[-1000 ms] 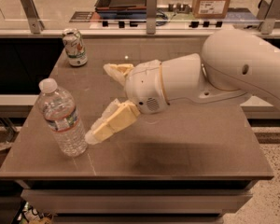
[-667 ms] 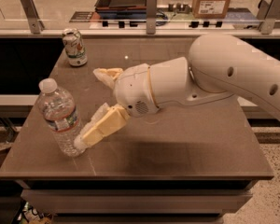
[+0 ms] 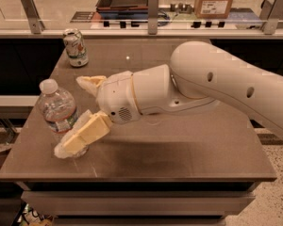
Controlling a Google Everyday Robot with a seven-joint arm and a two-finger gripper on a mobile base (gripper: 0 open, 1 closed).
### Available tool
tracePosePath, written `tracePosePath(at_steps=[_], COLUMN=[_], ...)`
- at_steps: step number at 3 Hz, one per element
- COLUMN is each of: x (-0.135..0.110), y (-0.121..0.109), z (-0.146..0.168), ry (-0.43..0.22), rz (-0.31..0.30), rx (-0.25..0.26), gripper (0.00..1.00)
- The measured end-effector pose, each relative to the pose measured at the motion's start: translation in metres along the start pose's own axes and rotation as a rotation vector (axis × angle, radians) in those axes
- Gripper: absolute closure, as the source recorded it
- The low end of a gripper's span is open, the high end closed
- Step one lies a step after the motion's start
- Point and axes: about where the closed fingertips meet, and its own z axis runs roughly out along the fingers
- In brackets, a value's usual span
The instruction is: Pick water bottle
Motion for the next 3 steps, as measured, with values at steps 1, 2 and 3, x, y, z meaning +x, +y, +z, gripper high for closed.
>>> tracePosePath(at_steps=[1,2,3], x=[-0.0062,-0.0079,-0.0099], y=[0.0054,0.0072,0.0092], z=[0.0154,0.0162,0.0176], ry=[-0.032,-0.030,-0.028], rz=[-0.006,-0.011,-0.016], rx=[-0.035,-0.036,-0.039], gripper=[0.00,0.17,0.41])
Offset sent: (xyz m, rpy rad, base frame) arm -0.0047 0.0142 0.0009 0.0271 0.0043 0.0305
